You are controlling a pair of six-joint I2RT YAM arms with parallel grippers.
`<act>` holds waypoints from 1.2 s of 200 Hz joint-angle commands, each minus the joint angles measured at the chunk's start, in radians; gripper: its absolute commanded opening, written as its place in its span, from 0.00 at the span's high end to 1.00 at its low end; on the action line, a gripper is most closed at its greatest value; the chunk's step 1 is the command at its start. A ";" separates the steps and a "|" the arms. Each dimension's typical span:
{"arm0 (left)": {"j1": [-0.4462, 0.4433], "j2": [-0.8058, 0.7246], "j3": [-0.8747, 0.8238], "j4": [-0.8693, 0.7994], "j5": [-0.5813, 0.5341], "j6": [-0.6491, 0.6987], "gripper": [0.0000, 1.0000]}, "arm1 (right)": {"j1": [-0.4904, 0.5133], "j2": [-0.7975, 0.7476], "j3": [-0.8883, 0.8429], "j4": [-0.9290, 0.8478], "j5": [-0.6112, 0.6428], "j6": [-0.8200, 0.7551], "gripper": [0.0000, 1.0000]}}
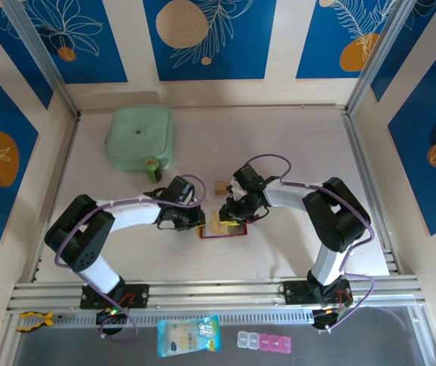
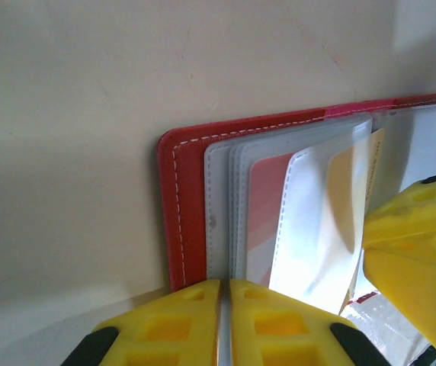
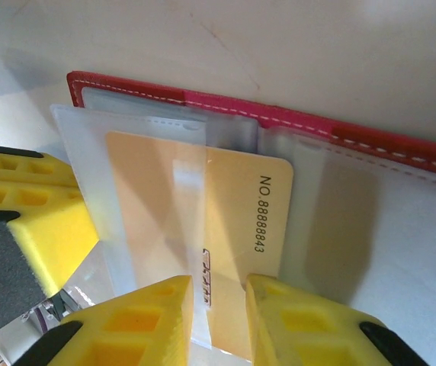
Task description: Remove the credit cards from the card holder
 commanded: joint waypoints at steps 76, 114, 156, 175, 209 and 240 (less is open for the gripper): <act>0.007 -0.064 0.077 -0.115 -0.007 0.039 0.88 | -0.031 -0.084 -0.049 0.029 -0.040 0.016 0.74; -0.036 -0.018 0.117 -0.109 0.022 0.037 0.90 | -0.052 -0.086 -0.080 0.062 -0.075 0.033 0.74; -0.056 0.031 0.102 -0.076 0.034 0.021 0.93 | -0.062 -0.076 -0.096 0.082 -0.102 0.038 0.74; -0.056 0.043 0.087 -0.056 0.040 0.015 0.94 | -0.065 -0.074 -0.100 0.086 -0.106 0.036 0.74; -0.055 0.069 0.078 -0.050 0.035 0.017 0.94 | -0.070 -0.063 -0.104 0.094 -0.114 0.037 0.74; -0.056 0.080 0.073 -0.054 0.022 0.019 0.95 | -0.075 -0.049 -0.111 0.106 -0.123 0.035 0.74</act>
